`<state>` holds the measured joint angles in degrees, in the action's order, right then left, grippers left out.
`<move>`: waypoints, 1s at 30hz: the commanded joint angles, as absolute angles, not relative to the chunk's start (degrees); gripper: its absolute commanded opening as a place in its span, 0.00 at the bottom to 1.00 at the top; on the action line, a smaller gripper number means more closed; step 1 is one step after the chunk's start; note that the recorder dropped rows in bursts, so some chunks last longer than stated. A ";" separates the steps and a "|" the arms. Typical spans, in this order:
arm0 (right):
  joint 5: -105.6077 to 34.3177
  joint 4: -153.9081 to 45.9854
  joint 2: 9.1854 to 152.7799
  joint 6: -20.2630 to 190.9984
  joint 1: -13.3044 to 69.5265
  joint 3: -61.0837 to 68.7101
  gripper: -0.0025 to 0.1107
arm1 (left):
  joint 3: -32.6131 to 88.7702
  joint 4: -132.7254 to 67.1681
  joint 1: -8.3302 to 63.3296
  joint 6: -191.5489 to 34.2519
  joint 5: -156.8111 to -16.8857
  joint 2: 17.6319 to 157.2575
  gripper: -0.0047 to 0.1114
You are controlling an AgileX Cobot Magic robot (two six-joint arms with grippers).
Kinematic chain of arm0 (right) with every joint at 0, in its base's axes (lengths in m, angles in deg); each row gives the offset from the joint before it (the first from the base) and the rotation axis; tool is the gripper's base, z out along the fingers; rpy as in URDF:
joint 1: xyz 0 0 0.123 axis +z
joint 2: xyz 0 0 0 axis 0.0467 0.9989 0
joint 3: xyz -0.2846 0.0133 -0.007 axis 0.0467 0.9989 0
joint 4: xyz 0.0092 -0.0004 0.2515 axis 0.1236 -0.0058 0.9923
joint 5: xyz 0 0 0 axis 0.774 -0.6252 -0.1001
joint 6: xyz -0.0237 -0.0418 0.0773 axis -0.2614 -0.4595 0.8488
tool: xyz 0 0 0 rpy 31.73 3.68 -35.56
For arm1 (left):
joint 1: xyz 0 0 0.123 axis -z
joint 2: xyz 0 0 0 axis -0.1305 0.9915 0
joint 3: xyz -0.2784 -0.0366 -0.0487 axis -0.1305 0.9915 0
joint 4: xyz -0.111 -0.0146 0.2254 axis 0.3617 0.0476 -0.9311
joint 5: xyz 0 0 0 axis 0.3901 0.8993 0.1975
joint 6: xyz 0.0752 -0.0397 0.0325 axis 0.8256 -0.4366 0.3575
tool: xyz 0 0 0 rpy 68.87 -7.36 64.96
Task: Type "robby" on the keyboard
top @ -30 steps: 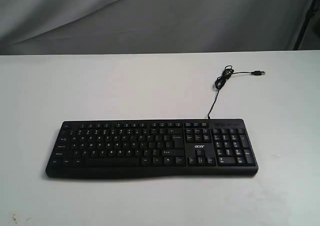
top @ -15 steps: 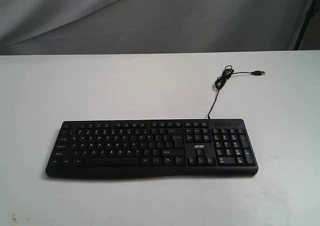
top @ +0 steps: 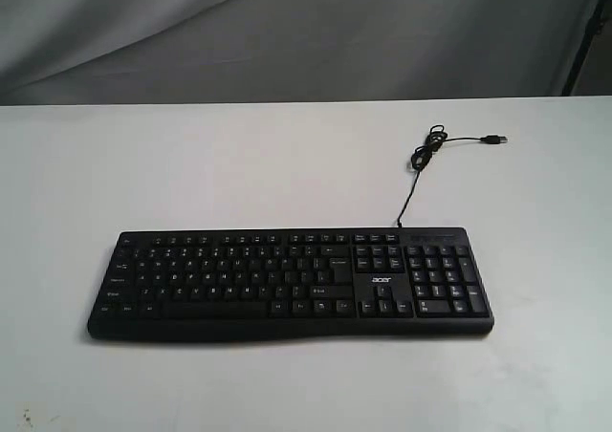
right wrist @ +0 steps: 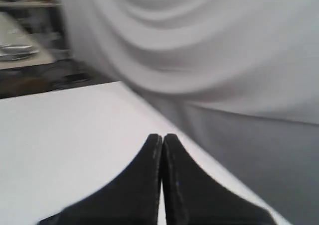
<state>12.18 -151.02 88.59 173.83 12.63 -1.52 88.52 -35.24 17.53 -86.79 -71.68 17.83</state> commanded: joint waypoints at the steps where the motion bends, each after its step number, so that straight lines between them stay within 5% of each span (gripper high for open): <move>1: 20.69 -153.91 92.28 178.47 13.26 -4.39 0.02 | 88.77 -35.52 17.85 -86.95 -72.01 17.63 0.04; 8: 5.41 -153.91 92.12 170.19 19.52 -4.39 0.02 | 88.77 -35.52 17.85 -86.95 -72.01 17.63 0.04; 15: -55.52 -153.84 92.87 149.97 37.58 -4.82 0.02 | 88.77 -35.52 17.85 -86.95 -72.01 17.63 0.04; 18: -60.78 -127.38 93.63 130.43 39.72 -7.82 0.02 | 88.77 -35.52 17.85 -86.95 -72.01 17.63 0.04; 24: -64.94 -39.32 93.87 49.96 32.07 -10.10 0.02 | 88.77 -35.52 17.85 -86.95 -72.01 17.63 0.04; 30: -79.88 -13.20 100.94 20.21 31.33 -10.10 0.02 | 88.77 -35.52 17.85 -86.95 -72.01 17.63 0.04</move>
